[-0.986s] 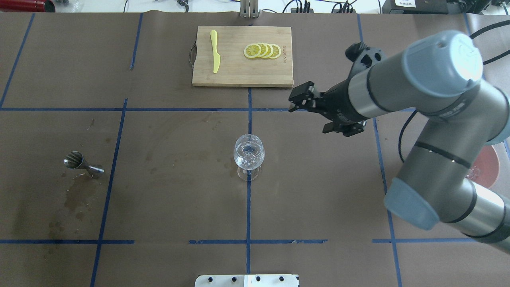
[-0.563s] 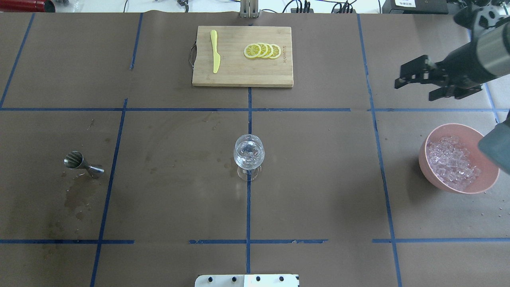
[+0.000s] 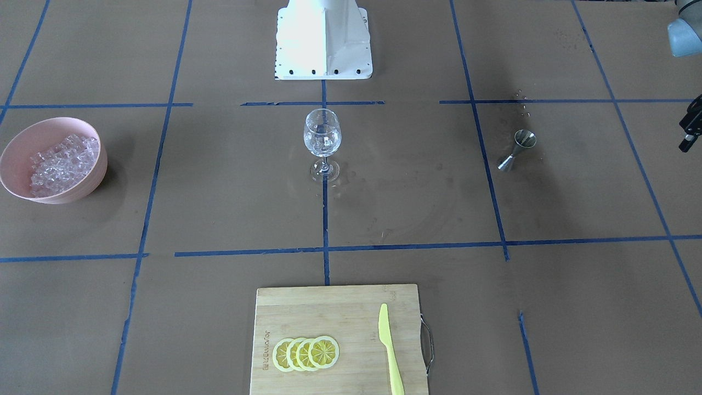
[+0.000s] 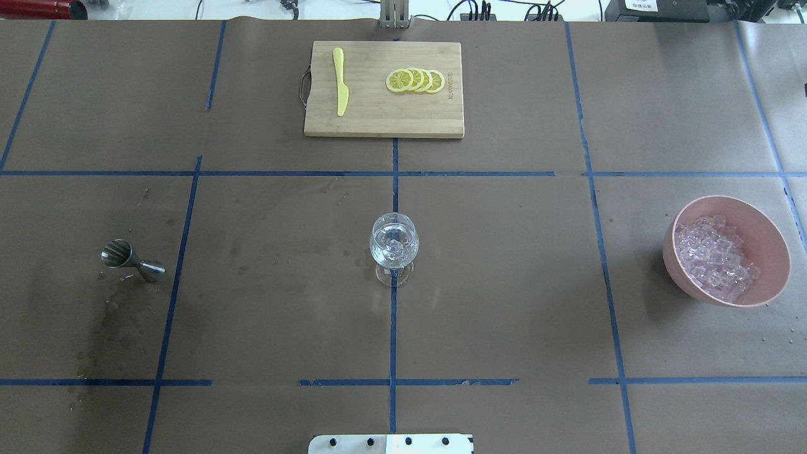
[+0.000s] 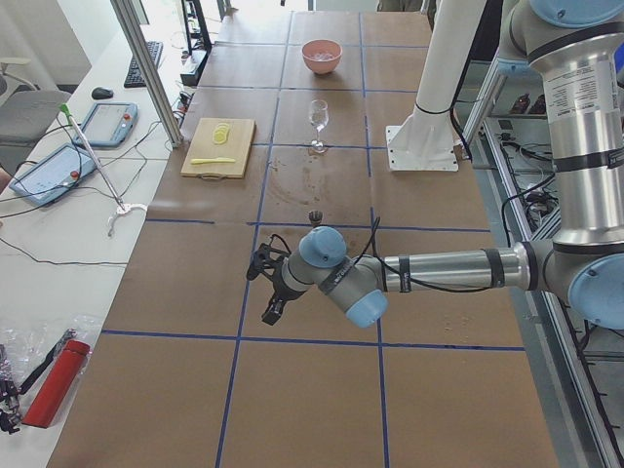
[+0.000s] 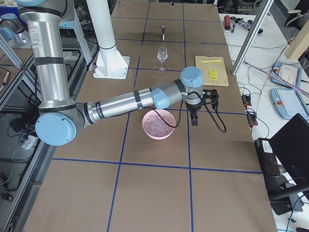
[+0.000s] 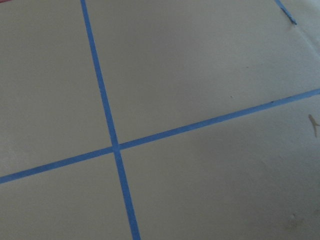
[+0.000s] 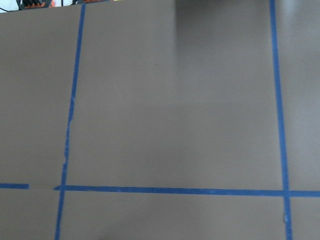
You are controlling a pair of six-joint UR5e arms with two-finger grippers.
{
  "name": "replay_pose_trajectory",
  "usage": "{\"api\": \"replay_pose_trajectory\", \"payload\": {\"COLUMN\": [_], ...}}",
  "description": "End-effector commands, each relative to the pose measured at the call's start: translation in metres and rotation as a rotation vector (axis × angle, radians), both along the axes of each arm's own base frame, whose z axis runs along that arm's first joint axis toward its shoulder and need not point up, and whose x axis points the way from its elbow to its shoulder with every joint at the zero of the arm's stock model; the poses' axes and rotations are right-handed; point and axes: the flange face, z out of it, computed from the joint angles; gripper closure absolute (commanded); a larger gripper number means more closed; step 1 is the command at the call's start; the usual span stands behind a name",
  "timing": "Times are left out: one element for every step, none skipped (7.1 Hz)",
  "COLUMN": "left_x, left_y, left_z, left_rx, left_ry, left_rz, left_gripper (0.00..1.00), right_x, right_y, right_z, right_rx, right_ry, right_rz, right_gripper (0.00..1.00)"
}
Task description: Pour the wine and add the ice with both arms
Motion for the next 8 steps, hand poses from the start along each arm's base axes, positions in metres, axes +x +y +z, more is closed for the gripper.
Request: {"api": "replay_pose_trajectory", "payload": {"left_x": [-0.016, -0.04, -0.043, -0.041, -0.042, -0.038, -0.038, -0.044], "left_y": [-0.049, -0.055, -0.047, -0.043, -0.042, -0.048, -0.061, -0.063], "left_z": [-0.025, -0.031, -0.03, -0.041, -0.058, -0.071, -0.078, -0.09], "left_rx": [-0.109, -0.175, -0.207, -0.199, -0.166, -0.171, -0.15, -0.118], "left_ry": [-0.069, 0.004, 0.078, 0.105, 0.104, 0.094, 0.062, -0.005], "left_rz": [0.054, 0.099, 0.157, 0.169, 0.167, 0.167, 0.161, 0.131], "left_gripper": [0.0, 0.0, 0.0, 0.0, 0.0, 0.0, 0.0, 0.0], "right_x": [0.041, 0.052, 0.06, 0.066, 0.076, 0.078, 0.084, 0.09], "right_y": [0.001, 0.004, 0.009, 0.011, 0.008, 0.008, 0.009, 0.01], "right_z": [0.047, 0.056, 0.068, 0.076, 0.07, 0.071, 0.076, 0.077], "right_rx": [0.052, 0.066, 0.086, 0.078, 0.08, 0.075, 0.069, 0.073], "right_ry": [0.046, 0.069, 0.112, 0.126, 0.129, 0.127, 0.126, 0.128], "right_rz": [-0.057, -0.109, -0.198, -0.265, -0.275, -0.272, -0.267, -0.261], "right_gripper": [0.0, 0.0, 0.0, 0.0, 0.0, 0.0, 0.0, 0.0]}}
